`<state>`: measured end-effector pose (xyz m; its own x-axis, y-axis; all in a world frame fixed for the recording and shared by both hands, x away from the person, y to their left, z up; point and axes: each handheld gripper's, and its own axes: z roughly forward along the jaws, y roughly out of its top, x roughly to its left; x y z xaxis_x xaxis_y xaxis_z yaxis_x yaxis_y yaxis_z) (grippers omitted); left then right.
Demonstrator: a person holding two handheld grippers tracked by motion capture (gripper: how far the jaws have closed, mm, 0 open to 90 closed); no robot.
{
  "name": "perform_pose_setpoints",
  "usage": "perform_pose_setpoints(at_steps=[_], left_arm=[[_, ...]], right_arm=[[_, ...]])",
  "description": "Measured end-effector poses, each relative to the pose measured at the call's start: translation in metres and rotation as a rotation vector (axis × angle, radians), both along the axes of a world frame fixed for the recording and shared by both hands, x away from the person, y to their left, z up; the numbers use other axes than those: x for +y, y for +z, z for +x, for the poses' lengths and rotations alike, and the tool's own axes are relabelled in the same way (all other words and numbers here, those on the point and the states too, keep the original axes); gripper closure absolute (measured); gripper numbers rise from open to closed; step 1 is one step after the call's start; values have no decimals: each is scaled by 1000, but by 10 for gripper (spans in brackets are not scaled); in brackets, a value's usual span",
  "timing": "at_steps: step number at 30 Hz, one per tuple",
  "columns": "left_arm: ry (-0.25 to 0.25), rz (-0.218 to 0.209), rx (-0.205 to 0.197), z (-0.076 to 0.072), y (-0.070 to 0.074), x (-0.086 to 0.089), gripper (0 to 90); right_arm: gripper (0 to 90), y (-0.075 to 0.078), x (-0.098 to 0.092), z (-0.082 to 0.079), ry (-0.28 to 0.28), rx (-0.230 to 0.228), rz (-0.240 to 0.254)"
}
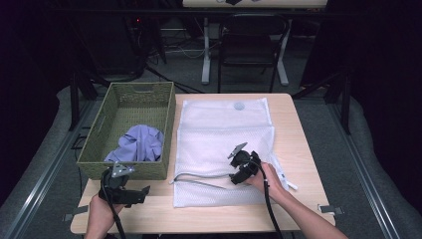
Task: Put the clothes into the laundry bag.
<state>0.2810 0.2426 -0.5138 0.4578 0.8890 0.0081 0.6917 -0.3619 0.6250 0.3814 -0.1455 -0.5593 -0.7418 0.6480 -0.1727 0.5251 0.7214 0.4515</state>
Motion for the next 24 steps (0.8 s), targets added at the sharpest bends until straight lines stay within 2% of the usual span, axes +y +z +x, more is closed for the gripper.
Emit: perform_pose_setpoints(at_steps=[5, 6, 7, 8, 9, 14, 17, 19, 24], left_arm=[[0, 2, 0, 0, 0, 0, 41], [2, 2, 0, -1, 0, 0, 41], [2, -1, 1, -1, 0, 0, 41], [2, -4, 3, -1, 0, 0, 41], [-1, 3, 1, 0, 0, 0, 42], [3, 3, -3, 0, -1, -1, 42], [3, 2, -2, 0, -1, -1, 43], [-1, 4, 3, 0, 0, -1, 43], [-2, 4, 8, 0, -1, -1, 44]], right_arm=[[203, 0, 0, 5, -7, 1, 5], [204, 0, 1, 7, 5, 26, 23], [204, 0, 1, 7, 5, 26, 23], [193, -1, 2, 7, 7, 46, 37], [159, -3, 3, 10, 15, 87, 51], [142, -3, 6, 15, 12, 99, 53], [183, -4, 3, 19, -6, 126, 75], [243, -3, 0, 20, -2, 134, 94], [367, -1, -5, 22, -16, 127, 117]])
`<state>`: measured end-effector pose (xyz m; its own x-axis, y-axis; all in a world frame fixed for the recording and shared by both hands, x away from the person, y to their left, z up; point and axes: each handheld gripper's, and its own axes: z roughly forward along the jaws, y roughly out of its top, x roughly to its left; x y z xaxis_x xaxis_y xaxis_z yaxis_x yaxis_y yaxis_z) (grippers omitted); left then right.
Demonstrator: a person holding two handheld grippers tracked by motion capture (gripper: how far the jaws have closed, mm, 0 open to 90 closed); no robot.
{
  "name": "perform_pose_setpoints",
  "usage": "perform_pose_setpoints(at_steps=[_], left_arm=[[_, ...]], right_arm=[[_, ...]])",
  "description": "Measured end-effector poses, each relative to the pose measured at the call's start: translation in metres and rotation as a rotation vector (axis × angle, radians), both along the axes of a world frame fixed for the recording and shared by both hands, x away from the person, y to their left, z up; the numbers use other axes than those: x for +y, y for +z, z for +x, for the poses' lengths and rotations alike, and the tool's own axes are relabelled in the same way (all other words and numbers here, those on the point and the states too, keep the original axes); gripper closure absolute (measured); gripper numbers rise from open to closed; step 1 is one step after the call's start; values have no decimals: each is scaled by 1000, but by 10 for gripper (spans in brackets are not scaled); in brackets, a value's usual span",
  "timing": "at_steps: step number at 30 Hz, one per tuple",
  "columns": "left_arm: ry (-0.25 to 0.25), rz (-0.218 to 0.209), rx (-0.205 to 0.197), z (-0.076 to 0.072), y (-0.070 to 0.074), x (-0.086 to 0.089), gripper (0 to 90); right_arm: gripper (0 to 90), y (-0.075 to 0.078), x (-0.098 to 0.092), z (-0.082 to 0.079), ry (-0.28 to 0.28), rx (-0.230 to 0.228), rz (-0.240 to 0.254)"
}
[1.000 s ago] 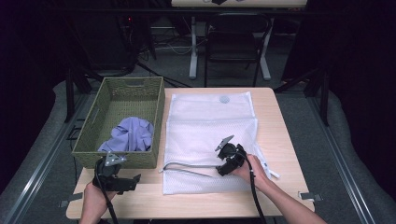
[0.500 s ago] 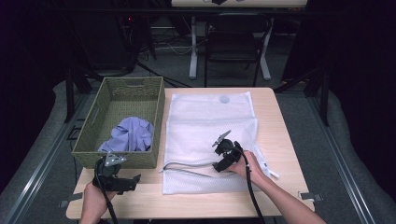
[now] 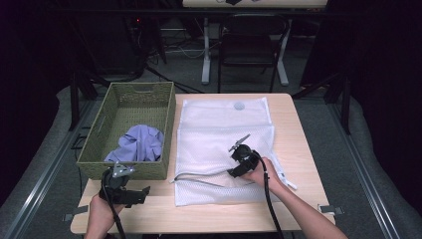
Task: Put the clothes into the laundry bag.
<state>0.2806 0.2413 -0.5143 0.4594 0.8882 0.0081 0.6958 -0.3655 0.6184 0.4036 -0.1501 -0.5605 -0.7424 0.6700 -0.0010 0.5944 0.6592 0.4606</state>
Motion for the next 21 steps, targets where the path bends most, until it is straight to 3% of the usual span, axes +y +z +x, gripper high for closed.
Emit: perform_pose_setpoints(at_steps=[11, 17, 21], left_arm=[[-7, 7, -1, 0, 0, 0, 45], [-5, -6, -2, 0, 0, 1, 40], [-10, -6, -2, 0, 0, 1, 40]], right_arm=[[612, 2, -4, 2, -23, -9, 25], [788, 3, -6, 3, -29, -9, 13], [836, 7, -7, 2, -28, -21, 16]])
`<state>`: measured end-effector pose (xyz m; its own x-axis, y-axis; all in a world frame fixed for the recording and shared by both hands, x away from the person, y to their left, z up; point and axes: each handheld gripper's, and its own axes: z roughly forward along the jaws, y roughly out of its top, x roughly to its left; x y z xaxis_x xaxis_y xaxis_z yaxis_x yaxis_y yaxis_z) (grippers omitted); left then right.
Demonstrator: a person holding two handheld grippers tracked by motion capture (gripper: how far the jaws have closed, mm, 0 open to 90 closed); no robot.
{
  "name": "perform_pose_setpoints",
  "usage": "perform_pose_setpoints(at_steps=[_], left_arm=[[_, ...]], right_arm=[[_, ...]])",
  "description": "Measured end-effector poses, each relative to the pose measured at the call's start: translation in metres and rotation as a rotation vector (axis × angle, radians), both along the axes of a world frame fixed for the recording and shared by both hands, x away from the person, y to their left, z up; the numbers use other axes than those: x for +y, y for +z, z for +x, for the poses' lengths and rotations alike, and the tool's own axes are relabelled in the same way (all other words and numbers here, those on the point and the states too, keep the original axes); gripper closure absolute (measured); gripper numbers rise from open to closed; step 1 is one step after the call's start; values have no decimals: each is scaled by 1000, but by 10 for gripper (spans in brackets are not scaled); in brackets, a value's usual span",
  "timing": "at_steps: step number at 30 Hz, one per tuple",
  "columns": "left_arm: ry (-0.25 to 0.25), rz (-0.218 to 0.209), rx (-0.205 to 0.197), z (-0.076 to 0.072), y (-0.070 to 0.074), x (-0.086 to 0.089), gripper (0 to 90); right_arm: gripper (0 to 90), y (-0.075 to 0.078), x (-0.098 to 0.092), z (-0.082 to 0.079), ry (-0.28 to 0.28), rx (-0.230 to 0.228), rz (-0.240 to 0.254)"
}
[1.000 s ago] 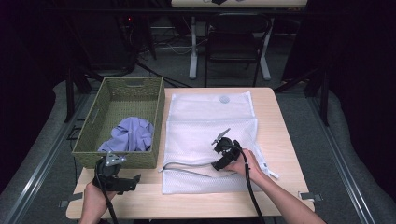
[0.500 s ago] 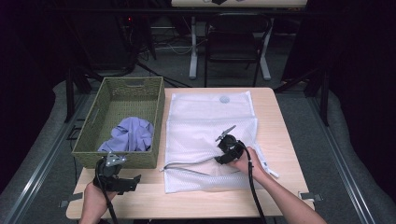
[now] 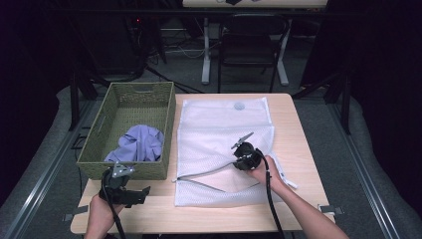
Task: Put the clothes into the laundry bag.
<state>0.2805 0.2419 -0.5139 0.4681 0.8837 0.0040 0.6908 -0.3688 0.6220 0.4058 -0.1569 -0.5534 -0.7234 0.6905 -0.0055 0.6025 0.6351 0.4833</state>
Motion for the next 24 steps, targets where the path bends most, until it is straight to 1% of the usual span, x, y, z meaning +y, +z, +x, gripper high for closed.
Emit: perform_pose_setpoints(at_steps=[1, 4, 6, 9, 13, 14, 19, 24], left_arm=[[0, 2, -6, 0, -1, -1, 40], [-5, 4, -3, 0, 0, -1, 40], [-9, 5, 4, 0, 0, -1, 40], [-9, 8, 3, 0, 0, -1, 40], [-13, 6, 1, 0, 0, -1, 40], [-11, 3, -5, 0, 0, -1, 40], [-18, 4, -6, 0, 0, -1, 40], [-17, 4, -9, 0, 0, -1, 42]], right_arm=[[841, 1, 0, 0, -1, -6, 5], [851, 5, -1, -1, -3, -13, 13], [861, 6, -2, -1, 5, -22, 13], [871, 8, -2, -2, 14, -30, 13], [871, 12, -2, -3, 6, -40, 21], [871, 13, -2, -3, 4, -41, 26], [873, 19, -3, -4, -11, -52, 52], [878, 25, -6, -4, -1, -81, 70]])
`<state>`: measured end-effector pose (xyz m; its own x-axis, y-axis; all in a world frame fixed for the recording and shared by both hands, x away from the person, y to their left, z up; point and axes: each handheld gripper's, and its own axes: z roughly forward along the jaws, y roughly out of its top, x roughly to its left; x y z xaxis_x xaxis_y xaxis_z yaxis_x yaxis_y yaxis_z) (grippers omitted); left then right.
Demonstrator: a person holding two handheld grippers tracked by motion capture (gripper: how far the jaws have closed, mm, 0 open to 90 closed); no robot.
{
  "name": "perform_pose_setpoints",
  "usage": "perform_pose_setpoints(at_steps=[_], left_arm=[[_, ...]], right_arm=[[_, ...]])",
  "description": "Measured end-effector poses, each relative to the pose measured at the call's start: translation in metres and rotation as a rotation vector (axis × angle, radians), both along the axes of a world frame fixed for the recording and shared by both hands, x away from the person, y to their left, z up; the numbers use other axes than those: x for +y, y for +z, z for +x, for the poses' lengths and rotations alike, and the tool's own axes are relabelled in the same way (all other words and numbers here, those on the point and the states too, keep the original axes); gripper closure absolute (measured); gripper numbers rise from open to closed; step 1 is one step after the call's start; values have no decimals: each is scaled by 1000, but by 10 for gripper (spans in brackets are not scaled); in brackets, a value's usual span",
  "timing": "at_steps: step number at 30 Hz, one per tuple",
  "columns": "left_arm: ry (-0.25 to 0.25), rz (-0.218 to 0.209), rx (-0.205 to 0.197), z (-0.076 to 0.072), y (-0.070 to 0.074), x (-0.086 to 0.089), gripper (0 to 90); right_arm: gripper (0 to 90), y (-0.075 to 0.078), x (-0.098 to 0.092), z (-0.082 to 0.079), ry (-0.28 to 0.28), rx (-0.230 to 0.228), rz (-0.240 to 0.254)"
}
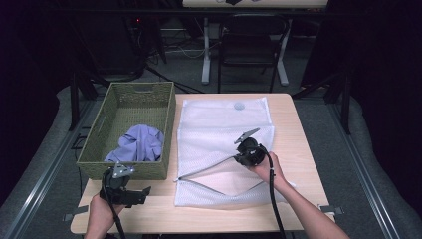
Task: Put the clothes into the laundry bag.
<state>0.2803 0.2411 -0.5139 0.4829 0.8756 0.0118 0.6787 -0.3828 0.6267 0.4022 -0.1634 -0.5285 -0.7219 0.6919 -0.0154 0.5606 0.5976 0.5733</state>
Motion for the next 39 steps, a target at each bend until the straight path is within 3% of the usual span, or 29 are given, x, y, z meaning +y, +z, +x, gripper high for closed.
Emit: perform_pose_setpoints(at_steps=[10, 16, 18, 24, 28, 33, 35, 39], left_arm=[[-4, -2, -17, -2, 1, 0, 42], [-14, -35, -14, -5, 6, 2, 40], [-15, -58, -27, -7, 10, 1, 39], [-18, -69, -93, -13, 26, -2, 40], [-12, -84, -112, -12, 33, -2, 40], [-25, -84, -150, -7, 47, -2, 40], [-26, -88, -174, 1, 56, 2, 38], [-36, -100, -185, 18, 67, 10, 18]], right_arm=[[880, 16, -3, -3, -6, -39, 40], [879, 20, -3, -6, 0, -57, 43], [879, 21, -3, -6, -1, -57, 44], [880, 20, -3, -6, 3, -55, 42], [879, 21, -3, -7, 4, -55, 41], [879, 20, -3, -6, 5, -52, 39], [879, 19, -2, -6, 4, -51, 37], [880, 19, -3, -7, 8, -52, 37]])
